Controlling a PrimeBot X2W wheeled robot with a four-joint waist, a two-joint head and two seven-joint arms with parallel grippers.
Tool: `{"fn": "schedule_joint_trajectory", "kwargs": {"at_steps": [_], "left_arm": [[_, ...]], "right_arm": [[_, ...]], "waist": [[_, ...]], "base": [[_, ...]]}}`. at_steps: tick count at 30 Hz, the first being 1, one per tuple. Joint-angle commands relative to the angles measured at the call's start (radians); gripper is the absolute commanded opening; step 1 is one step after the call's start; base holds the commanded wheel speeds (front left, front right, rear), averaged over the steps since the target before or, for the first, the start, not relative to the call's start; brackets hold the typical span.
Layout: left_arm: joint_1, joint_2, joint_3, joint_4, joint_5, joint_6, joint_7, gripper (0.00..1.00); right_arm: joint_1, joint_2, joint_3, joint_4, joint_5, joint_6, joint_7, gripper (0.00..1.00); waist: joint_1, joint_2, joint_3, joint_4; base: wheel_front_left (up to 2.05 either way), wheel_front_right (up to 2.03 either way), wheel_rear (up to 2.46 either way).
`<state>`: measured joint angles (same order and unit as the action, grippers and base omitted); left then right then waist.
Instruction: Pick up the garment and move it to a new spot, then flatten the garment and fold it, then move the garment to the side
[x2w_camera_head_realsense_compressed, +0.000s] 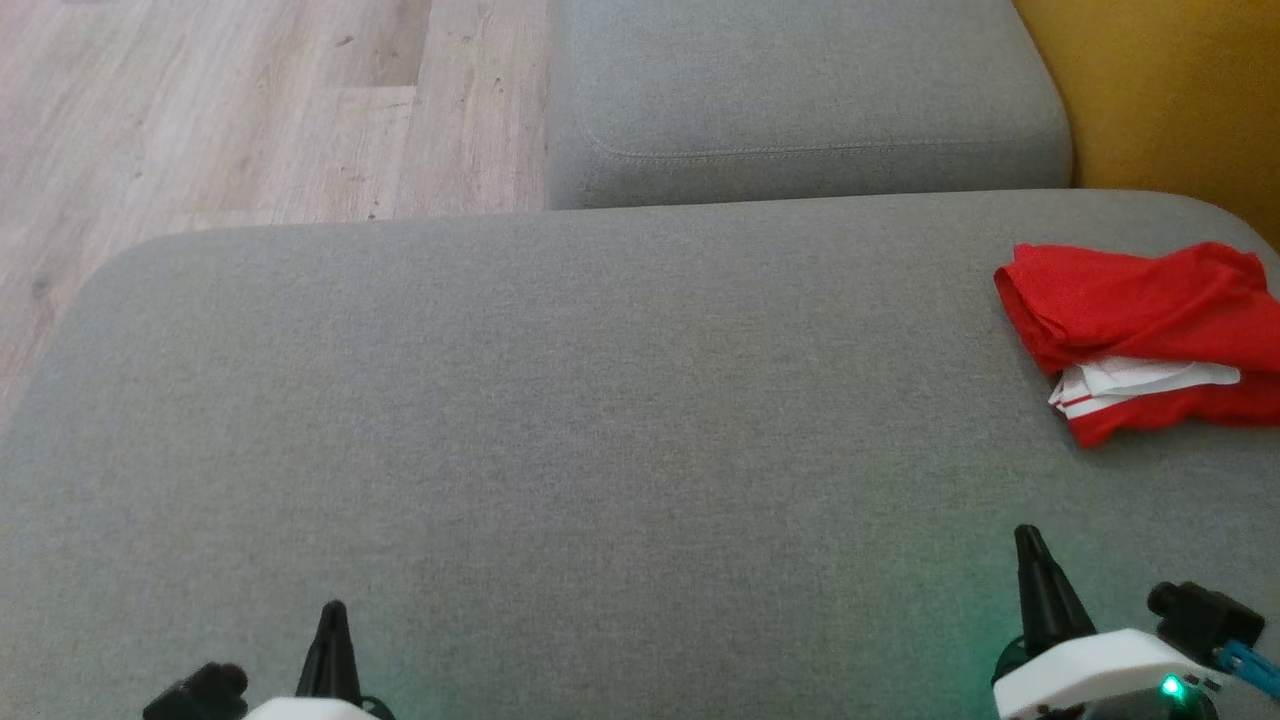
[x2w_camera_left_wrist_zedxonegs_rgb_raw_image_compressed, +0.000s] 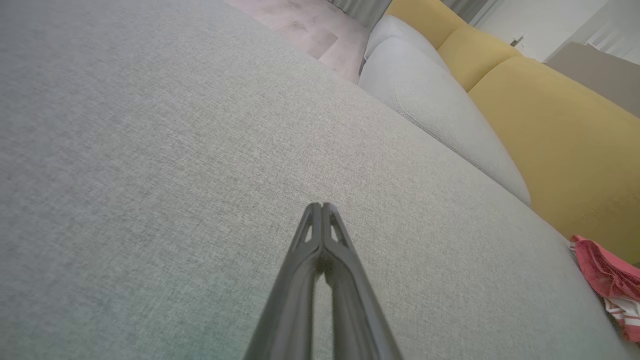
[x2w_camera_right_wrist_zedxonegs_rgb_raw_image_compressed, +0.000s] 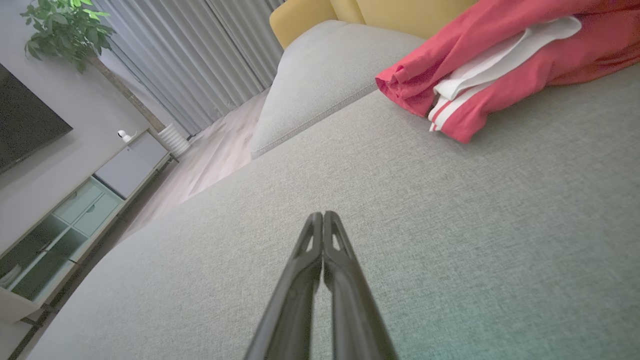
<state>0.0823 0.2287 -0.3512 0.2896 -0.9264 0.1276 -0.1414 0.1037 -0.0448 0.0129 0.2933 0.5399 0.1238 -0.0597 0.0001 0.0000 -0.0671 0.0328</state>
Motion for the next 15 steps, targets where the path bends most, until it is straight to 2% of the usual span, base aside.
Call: {"fn": "schedule_joint_trajectory", "kwargs": {"at_steps": [1, 15], "left_arm": [[-0.06, -0.001, 0.033, -0.028, -0.015, -0.011, 0.002, 0.0], [-0.08, -0.028, 0.1, -0.031, -0.123, -0.05, 0.041, 0.0]], "right_arm": [[-0.06, -0.005, -0.004, -0.036, 0.025, 0.002, 0.007, 0.0], [-0.084, -0.006, -0.022, -0.038, 0.192, 0.003, 0.032, 0.0]], "waist": [[-0.0001, 0.0, 0.001, 0.0], [-0.0001, 0.0, 0.012, -0.005]], "base": [[0.0, 0.0, 0.0], [0.0, 0.0, 0.0]]}}
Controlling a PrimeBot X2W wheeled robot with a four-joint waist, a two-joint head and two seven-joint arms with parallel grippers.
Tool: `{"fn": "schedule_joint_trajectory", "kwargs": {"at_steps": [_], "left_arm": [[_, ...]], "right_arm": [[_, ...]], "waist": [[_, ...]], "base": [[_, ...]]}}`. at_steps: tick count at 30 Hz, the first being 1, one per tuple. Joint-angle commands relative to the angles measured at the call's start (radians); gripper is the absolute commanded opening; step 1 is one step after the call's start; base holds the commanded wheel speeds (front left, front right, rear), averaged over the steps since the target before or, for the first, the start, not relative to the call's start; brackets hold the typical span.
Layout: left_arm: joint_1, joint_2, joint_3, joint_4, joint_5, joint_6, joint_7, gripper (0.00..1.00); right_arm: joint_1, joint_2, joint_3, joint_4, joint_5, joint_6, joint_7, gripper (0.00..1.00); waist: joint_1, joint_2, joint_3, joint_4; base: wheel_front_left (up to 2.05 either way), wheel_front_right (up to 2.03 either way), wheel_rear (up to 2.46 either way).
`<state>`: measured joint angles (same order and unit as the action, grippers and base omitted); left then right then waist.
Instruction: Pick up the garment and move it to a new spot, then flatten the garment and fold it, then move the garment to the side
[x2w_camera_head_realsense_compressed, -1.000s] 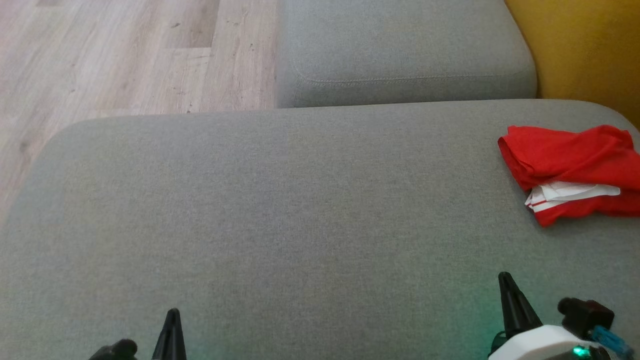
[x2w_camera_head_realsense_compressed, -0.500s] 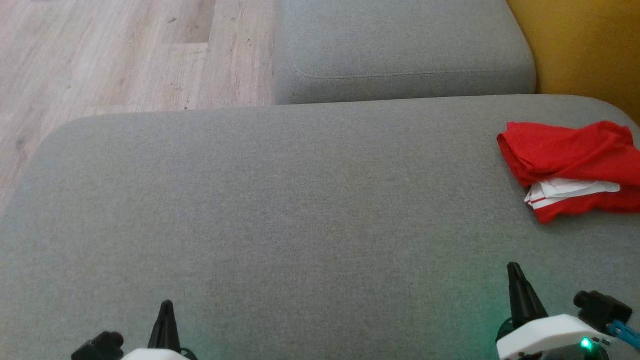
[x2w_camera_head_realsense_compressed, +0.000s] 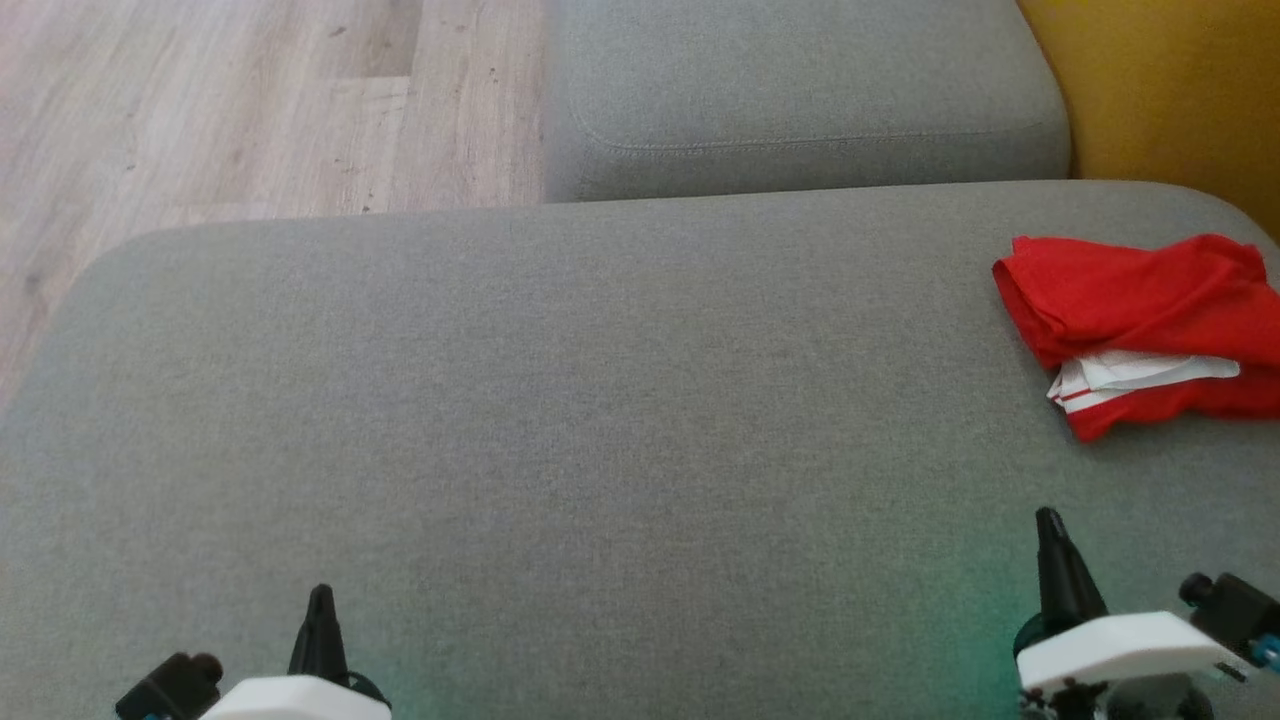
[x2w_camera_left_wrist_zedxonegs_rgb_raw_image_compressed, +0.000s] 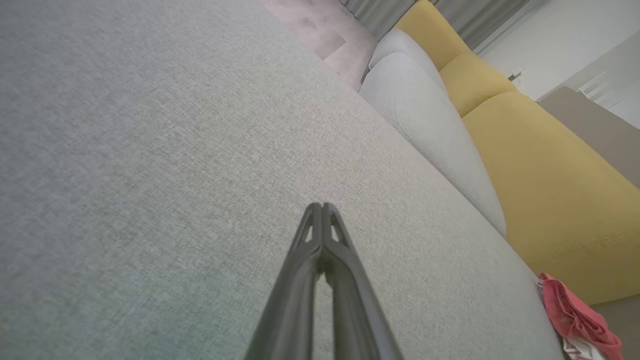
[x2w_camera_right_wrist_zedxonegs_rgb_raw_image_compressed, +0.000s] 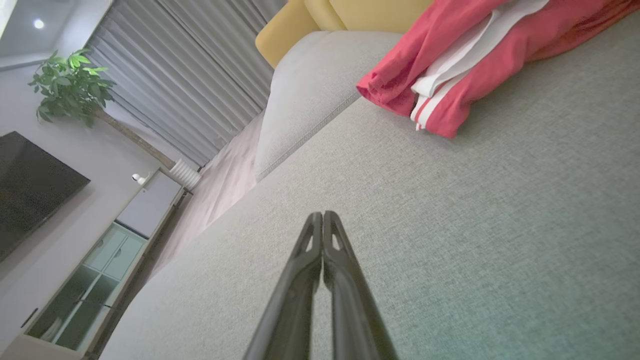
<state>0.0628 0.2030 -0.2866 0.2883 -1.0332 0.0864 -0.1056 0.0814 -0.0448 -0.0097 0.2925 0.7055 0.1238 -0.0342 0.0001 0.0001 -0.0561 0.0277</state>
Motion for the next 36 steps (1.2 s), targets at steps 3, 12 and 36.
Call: {"fn": "schedule_joint_trajectory", "kwargs": {"at_steps": [3, 12, 36], "left_arm": [[-0.065, -0.008, 0.05, -0.03, -0.039, -0.017, 0.014, 0.0], [-0.078, -0.026, 0.093, -0.032, -0.107, -0.043, 0.039, 0.0], [-0.115, -0.075, 0.214, -0.036, -0.297, -0.113, 0.109, 0.0]], "right_arm": [[-0.067, -0.006, -0.004, -0.038, 0.062, 0.003, 0.012, 0.0], [-0.083, -0.007, -0.016, -0.039, 0.169, 0.004, 0.029, 0.0], [-0.125, -0.008, -0.049, -0.043, 0.465, 0.005, 0.075, 0.0]], "waist": [[-0.0001, -0.0001, 0.003, -0.001], [-0.0001, -0.0001, 0.01, -0.005], [-0.0001, -0.0001, 0.03, -0.014]], "base": [[0.0, 0.0, 0.0], [0.0, 0.0, 0.0], [0.0, 0.0, 0.0]]}}
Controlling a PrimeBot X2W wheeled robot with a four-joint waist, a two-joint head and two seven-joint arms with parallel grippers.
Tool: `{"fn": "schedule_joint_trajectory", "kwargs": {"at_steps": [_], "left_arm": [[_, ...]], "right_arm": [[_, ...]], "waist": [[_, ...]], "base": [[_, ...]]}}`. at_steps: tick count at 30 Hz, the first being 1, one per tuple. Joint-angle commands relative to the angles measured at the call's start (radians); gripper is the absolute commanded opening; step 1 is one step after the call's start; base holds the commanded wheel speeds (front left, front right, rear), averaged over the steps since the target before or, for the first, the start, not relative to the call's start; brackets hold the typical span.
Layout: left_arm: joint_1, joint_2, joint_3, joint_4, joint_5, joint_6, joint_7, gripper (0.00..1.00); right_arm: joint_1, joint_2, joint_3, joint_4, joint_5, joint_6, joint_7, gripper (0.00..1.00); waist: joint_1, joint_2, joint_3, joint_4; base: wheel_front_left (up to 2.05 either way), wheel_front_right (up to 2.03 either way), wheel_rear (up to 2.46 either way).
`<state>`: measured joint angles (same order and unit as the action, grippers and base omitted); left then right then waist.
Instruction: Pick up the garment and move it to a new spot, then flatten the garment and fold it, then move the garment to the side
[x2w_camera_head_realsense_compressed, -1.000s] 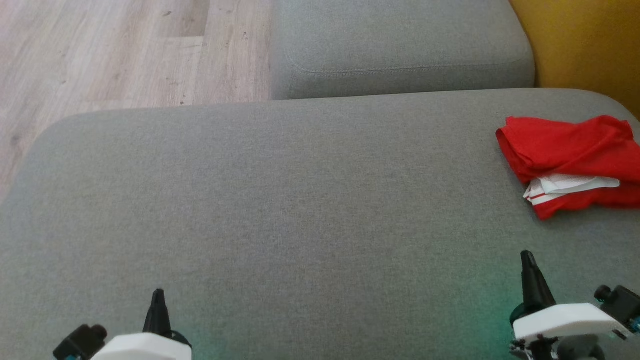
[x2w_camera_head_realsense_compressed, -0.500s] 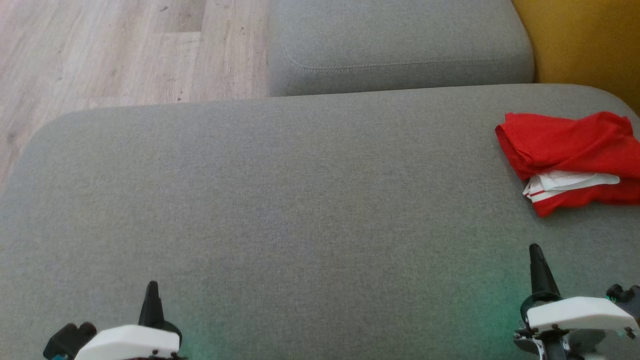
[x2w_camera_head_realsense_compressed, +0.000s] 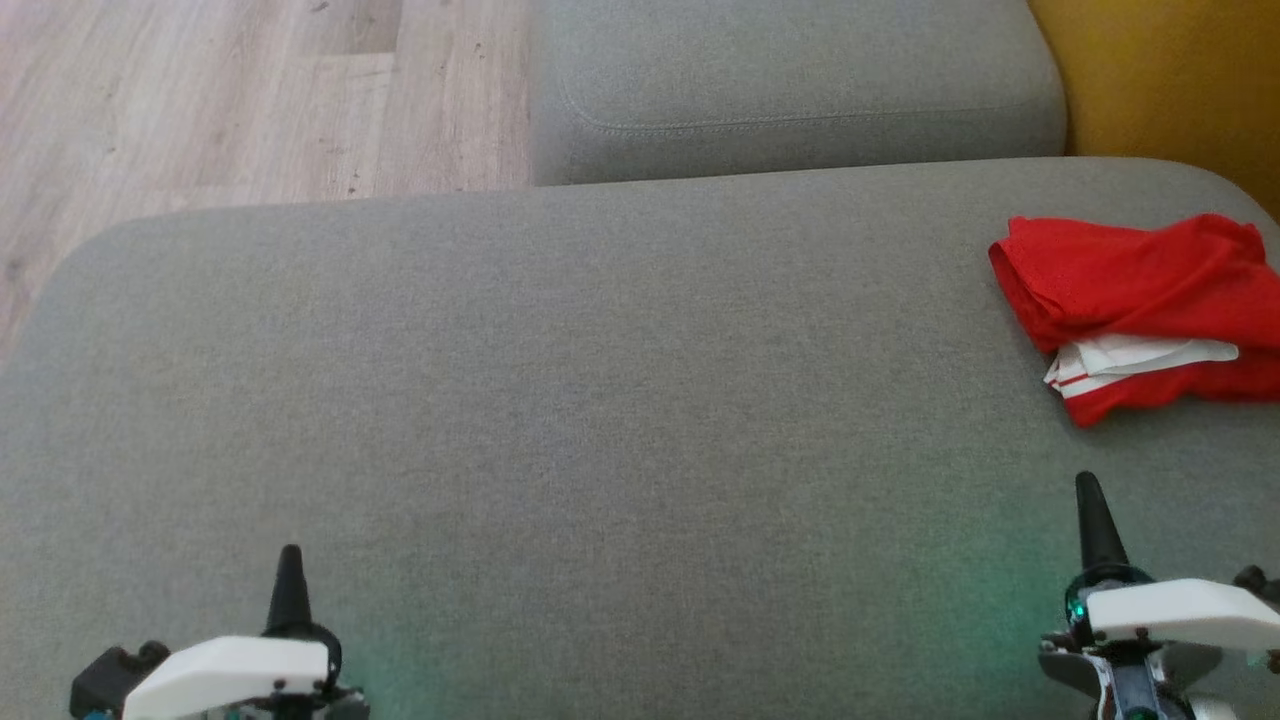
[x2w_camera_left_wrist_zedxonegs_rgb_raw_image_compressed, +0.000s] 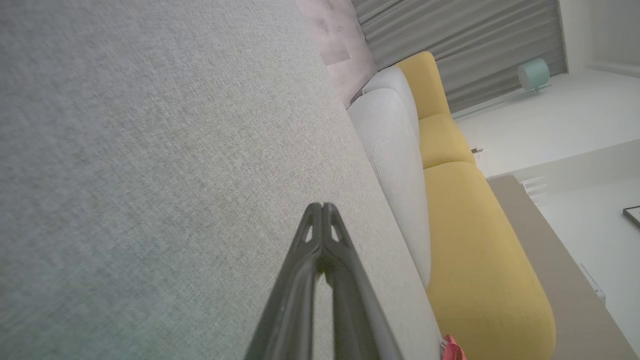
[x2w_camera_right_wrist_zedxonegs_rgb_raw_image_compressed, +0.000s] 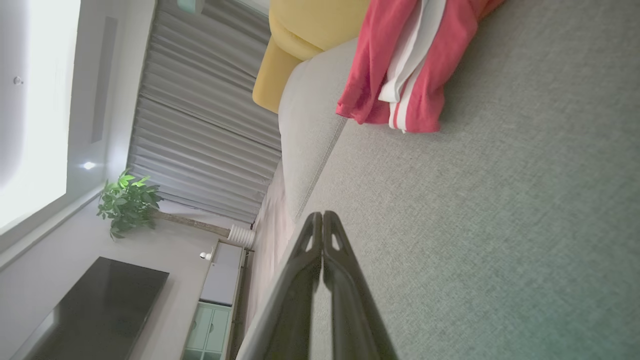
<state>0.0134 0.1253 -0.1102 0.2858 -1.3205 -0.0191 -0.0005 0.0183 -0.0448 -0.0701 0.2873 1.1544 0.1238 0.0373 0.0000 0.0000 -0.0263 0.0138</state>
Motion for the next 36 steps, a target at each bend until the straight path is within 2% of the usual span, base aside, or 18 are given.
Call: {"fn": "schedule_joint_trajectory", "kwargs": {"at_steps": [1, 36], "left_arm": [[-0.067, 0.001, 0.043, -0.034, -0.017, -0.01, 0.007, 0.0], [-0.118, -0.067, 0.209, -0.04, -0.274, -0.105, 0.104, 0.0]], "right_arm": [[-0.064, -0.008, 0.01, -0.038, 0.028, 0.005, 0.005, 0.0], [-0.122, -0.009, -0.037, -0.042, 0.43, 0.007, 0.069, 0.0]], "waist": [[0.0001, 0.0, 0.001, 0.0], [0.0, 0.0, 0.028, -0.013]], "base": [[0.0, 0.0, 0.0], [0.0, 0.0, 0.0]]}}
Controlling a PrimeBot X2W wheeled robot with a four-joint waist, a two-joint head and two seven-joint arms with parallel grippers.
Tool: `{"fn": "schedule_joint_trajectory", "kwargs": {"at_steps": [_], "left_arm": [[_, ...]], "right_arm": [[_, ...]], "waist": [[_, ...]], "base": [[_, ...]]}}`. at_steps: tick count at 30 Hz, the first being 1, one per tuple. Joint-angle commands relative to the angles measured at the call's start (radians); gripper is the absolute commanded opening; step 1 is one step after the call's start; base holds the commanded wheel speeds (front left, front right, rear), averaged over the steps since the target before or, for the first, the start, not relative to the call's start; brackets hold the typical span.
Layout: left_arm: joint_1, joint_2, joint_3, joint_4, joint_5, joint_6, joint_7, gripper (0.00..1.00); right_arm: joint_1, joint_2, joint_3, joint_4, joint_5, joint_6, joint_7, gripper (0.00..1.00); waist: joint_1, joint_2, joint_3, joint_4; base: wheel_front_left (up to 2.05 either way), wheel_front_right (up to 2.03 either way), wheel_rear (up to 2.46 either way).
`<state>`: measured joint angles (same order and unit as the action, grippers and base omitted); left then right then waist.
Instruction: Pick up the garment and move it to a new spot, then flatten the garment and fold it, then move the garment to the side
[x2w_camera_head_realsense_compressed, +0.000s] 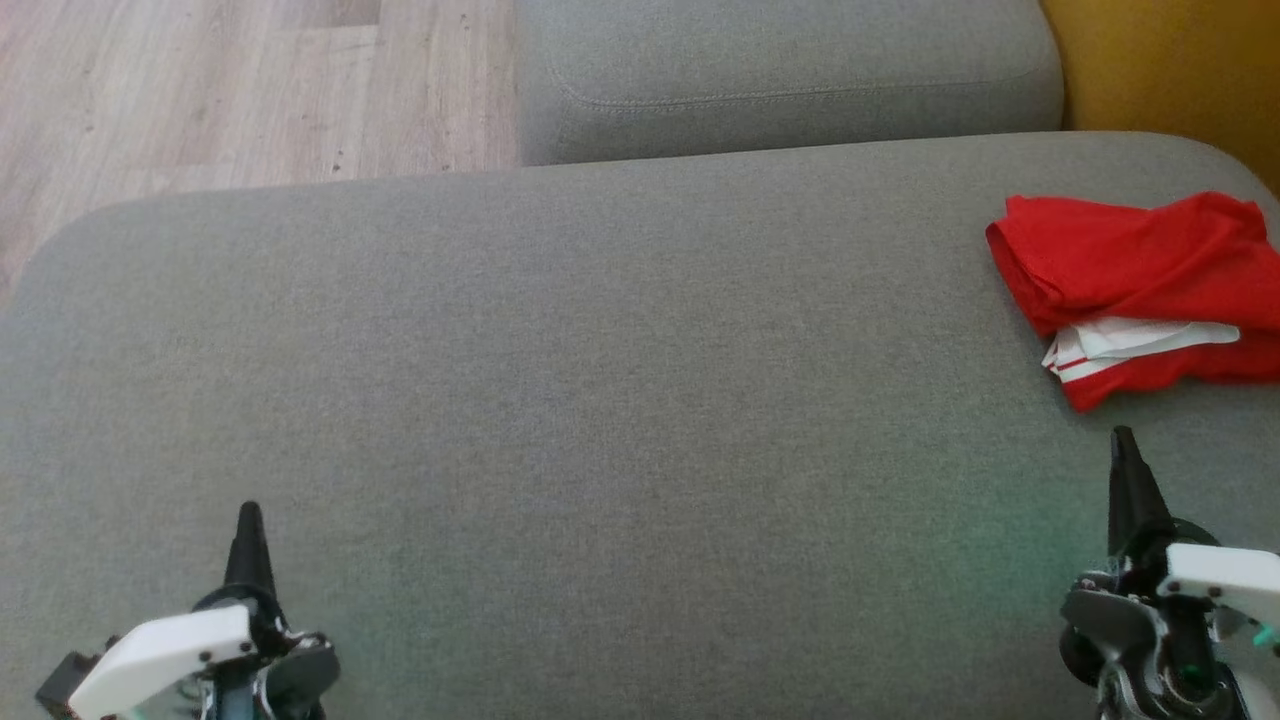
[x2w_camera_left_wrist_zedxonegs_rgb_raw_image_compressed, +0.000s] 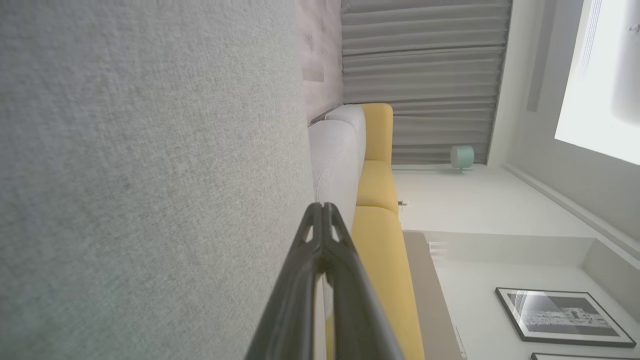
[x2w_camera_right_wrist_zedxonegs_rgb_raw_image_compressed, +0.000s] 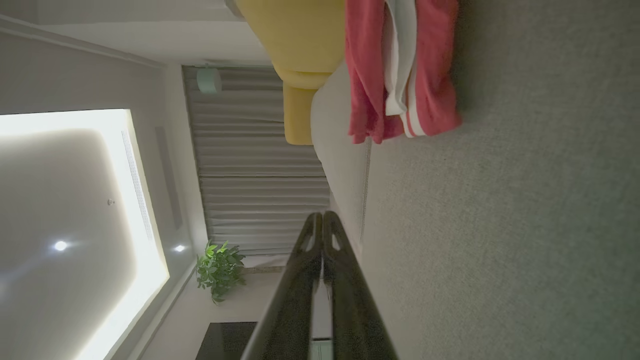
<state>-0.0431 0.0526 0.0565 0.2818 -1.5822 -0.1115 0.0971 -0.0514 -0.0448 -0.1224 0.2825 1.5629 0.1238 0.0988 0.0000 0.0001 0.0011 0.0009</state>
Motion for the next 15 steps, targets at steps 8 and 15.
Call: {"fn": "schedule_joint_trajectory", "kwargs": {"at_steps": [8, 15], "left_arm": [[-0.065, 0.001, 0.054, -0.036, -0.029, -0.019, 0.013, 0.0], [-0.065, 0.0, 0.054, -0.036, -0.029, -0.019, 0.014, 0.0]], "right_arm": [[-0.056, -0.008, 0.012, -0.038, 0.048, 0.007, 0.012, 0.0], [-0.056, -0.008, 0.011, -0.038, 0.048, 0.007, 0.012, 0.0]], "waist": [[0.0, -0.0001, 0.002, -0.001], [0.0, -0.0001, 0.002, -0.001]], "base": [[0.0, 0.0, 0.0], [0.0, 0.0, 0.0]]}}
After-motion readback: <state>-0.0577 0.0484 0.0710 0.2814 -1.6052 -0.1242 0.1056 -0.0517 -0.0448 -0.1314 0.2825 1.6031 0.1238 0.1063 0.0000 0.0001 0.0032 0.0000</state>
